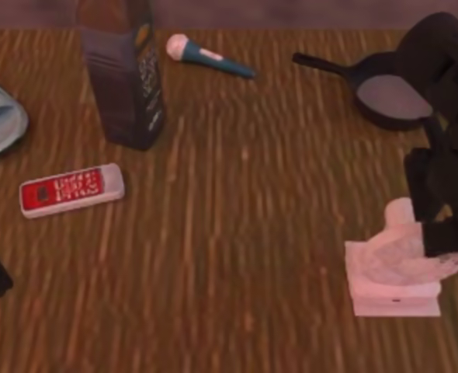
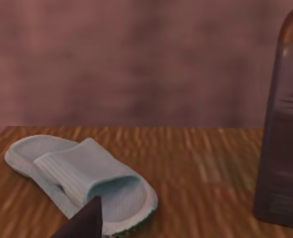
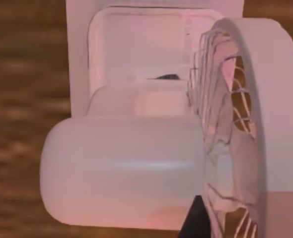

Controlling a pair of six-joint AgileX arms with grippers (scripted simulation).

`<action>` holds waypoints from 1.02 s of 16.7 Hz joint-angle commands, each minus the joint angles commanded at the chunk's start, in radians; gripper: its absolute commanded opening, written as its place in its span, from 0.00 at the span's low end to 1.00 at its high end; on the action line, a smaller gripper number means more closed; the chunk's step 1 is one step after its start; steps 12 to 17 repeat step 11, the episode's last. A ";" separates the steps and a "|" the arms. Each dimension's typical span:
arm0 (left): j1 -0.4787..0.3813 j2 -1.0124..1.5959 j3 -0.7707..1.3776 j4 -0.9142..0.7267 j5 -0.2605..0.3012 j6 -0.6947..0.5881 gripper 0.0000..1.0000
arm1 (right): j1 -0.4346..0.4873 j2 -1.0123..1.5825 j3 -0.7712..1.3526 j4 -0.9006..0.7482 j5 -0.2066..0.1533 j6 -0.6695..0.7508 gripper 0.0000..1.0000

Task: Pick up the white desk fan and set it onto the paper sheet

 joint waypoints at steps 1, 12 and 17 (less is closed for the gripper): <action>0.000 0.000 0.000 0.000 0.000 0.000 1.00 | 0.000 0.000 0.000 0.000 0.000 0.000 0.68; 0.000 0.000 0.000 0.000 0.000 0.000 1.00 | 0.000 0.000 0.000 0.000 0.000 0.000 1.00; 0.000 0.000 0.000 0.000 0.000 0.000 1.00 | 0.000 0.000 0.000 0.000 0.000 0.000 1.00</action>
